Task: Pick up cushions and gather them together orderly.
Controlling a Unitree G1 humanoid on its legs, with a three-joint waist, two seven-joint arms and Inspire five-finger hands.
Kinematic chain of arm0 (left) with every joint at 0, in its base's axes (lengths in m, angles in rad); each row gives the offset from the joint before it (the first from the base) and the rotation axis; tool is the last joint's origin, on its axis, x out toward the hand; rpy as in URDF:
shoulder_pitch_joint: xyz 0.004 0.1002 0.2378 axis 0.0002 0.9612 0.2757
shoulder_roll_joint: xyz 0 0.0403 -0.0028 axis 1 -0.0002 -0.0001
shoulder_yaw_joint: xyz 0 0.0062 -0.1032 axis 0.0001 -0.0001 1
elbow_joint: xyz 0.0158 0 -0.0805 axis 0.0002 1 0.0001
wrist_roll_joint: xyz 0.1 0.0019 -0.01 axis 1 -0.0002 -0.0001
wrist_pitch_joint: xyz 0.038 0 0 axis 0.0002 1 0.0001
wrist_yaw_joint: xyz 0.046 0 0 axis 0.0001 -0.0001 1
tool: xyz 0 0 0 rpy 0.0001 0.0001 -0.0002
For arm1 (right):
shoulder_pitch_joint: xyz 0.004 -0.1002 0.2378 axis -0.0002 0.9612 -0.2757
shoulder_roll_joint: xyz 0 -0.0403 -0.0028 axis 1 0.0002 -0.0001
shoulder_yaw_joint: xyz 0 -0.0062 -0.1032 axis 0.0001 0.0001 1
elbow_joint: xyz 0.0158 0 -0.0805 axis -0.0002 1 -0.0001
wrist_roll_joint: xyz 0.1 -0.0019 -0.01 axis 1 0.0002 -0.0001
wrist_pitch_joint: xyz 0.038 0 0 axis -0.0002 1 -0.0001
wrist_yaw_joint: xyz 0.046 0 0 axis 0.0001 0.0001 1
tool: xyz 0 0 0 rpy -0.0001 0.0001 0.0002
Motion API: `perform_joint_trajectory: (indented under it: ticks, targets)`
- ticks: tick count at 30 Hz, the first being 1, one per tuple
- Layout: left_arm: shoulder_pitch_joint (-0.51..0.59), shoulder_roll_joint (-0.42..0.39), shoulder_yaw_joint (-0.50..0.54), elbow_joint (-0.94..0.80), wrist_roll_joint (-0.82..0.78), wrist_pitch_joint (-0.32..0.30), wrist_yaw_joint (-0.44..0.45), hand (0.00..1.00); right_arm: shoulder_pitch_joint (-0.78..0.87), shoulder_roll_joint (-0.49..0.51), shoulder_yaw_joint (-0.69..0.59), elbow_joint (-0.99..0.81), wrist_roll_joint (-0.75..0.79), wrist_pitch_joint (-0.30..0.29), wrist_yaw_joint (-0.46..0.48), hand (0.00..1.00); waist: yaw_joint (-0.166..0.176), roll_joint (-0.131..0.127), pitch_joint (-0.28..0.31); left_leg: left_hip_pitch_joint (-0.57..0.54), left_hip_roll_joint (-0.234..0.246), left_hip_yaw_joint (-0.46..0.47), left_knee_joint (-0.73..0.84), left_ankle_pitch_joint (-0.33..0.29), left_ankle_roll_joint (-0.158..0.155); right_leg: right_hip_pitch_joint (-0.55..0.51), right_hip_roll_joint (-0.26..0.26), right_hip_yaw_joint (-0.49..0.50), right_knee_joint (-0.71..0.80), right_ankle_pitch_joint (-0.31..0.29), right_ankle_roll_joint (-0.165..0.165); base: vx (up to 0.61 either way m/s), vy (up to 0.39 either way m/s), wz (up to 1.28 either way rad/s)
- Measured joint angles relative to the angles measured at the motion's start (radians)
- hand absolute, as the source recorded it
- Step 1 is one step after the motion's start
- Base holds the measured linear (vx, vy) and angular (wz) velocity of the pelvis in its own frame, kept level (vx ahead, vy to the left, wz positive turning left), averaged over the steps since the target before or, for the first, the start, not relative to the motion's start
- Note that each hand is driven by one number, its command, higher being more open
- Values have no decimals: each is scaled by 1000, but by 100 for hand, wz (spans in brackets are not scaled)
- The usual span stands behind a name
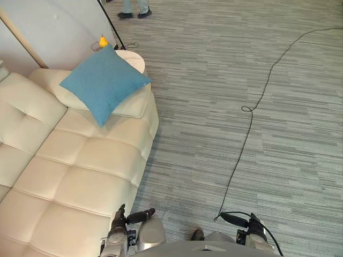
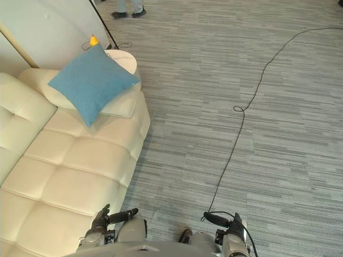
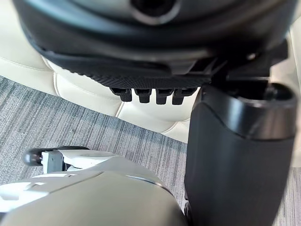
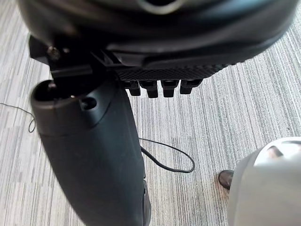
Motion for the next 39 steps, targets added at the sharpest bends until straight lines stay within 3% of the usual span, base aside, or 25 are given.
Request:
perform_joint_trajectory:
  ticks: [2,6,7,8,10,12,14,15,18,19,20,21,22,23,24,25,27,29,30,32,34,35,36,37,39]
  targets:
    - [6,5,-3,-24,0,-4,-1,100,19,4,1,2,0,-4,-7,100,10,-15,3,-80,0,60,88,-30,-3,83,6,-30,-67,2,-2,234,-169,52]
    - [1,-5,-2,-41,0,-7,-8,100,-1,15,-2,1,2,-4,-9,100,14,-13,11,-164,-50,93,-17,-83,11,144,10,-33,-140,11,12,172,36,14]
    - [-2,8,6,-44,-1,-11,-15,100,-1,18,-1,2,4,-1,-11,100,13,-20,24,-192,-90,91,-74,-83,31,177,11,-33,-187,4,5,141,78,35]
    - [-3,8,10,-54,-1,-18,-22,100,-1,23,1,7,5,2,-11,100,14,-33,29,-214,-125,81,-151,-68,39,189,2,-32,-212,4,4,137,87,38]
    - [-7,5,9,-78,-1,-24,-19,100,5,22,0,11,15,6,-11,100,29,-38,38,-231,-186,91,-449,44,13,205,2,-27,-258,1,13,174,129,-2]
    - [8,-14,25,-77,-19,-26,-15,100,8,23,0,13,33,10,-11,100,71,-24,31,-234,-183,91,-484,164,51,241,14,10,-270,-6,61,324,162,-50]
    - [3,4,29,-74,-21,-25,-14,100,17,45,-4,6,37,12,-12,100,68,-64,16,-249,-198,105,-417,166,62,267,-12,19,-275,-25,106,431,101,-19]
    - [-2,15,28,-73,-21,-25,-15,100,25,59,-12,-1,37,12,-11,100,70,-89,4,-260,-216,123,-348,103,75,265,-48,36,-232,-46,138,466,127,-14]
    - [-15,16,16,-46,-18,-16,-17,100,27,61,-14,-10,33,14,-6,100,65,-78,-4,-214,-227,148,-280,16,102,193,-112,108,56,-77,178,523,183,-16]
    - [-16,19,5,-46,-18,-15,-18,100,24,57,-14,-15,20,15,1,100,61,-78,-3,-165,-239,151,-288,-12,114,121,-164,119,274,-43,216,428,122,-4]
    - [-16,22,-6,-45,-18,-15,-17,100,23,54,-14,-17,16,15,1,100,59,-76,-1,-144,-243,148,-291,-27,116,89,-185,117,369,-17,220,233,34,8]
    - [-16,26,-22,-43,-17,-14,-17,100,23,48,-14,-22,8,15,2,100,57,-72,7,-91,-246,140,-293,-56,119,46,-216,108,530,-27,204,433,21,22]
    - [-12,26,-27,-32,-14,-13,-17,100,24,41,-10,-24,-2,13,2,100,47,-64,12,-12,-246,123,-321,-79,119,8,-231,81,617,-57,157,274,-10,28]
    - [-12,29,-31,-29,-13,-13,-16,100,25,41,-9,-25,-2,12,2,100,43,-63,12,15,-246,116,-340,-79,119,-3,-230,68,610,-67,143,402,-64,40]
    - [-16,33,-46,-29,-10,-13,-8,100,23,38,4,-30,-2,9,3,100,34,-64,14,83,-234,98,-395,-80,115,-44,-214,27,526,-86,113,270,-73,27]
    - [-16,32,-46,-29,-10,-13,-7,100,21,37,7,-30,-2,8,3,100,33,-63,14,94,-229,95,-406,-81,113,-55,-207,26,502,-87,111,459,-166,35]
    - [-16,30,-47,-28,-6,-13,-3,100,-3,32,20,-31,-2,2,10,100,15,-53,20,146,-185,66,-464,-81,87,-131,-128,50,222,-67,122,414,-228,31]
    - [-18,36,-47,-28,-1,-13,-4,100,-14,34,26,-29,-1,-1,13,100,10,-62,26,171,-168,54,-485,-88,60,-162,-85,117,30,13,127,345,-232,30]
    - [-17,38,-45,-17,0,-13,-3,100,-15,31,27,-29,-1,-5,14,100,4,-65,31,200,-146,32,-497,-104,32,-141,-43,156,-38,173,75,463,-303,25]
    - [-22,29,-44,-5,0,-13,-8,100,-20,27,23,-28,-2,-7,13,100,12,-38,40,211,-122,26,-513,-87,25,-131,-18,148,-5,138,57,469,-337,13]
    - [-20,19,-43,10,13,-14,-9,100,-26,23,-2,-26,-2,-6,14,100,4,-30,37,235,-106,-7,-501,-62,-12,-134,-21,123,92,30,33,344,-299,29]
    - [-20,16,-42,9,18,-16,-9,100,-21,25,-3,-27,-2,-7,15,100,3,-28,35,213,-98,-32,-442,-63,-13,-115,-17,105,85,11,29,353,-323,71]
    - [-22,17,-24,3,18,-19,-11,100,-7,30,-3,-30,-2,-7,17,100,-1,-20,31,97,-81,-90,-202,-50,-14,-50,2,56,29,-2,23,417,-383,67]
    - [-22,16,-15,1,18,-18,-13,100,-5,31,-3,-31,-2,-7,17,100,-1,-18,32,69,-75,-99,-146,-43,-16,-35,6,48,16,-2,22,398,-344,86]
    - [-13,3,30,-19,15,-17,-15,100,13,30,3,-30,-1,-5,17,100,14,-19,36,-97,-38,-71,197,-33,-20,93,44,-4,-78,-3,14,291,-214,63]
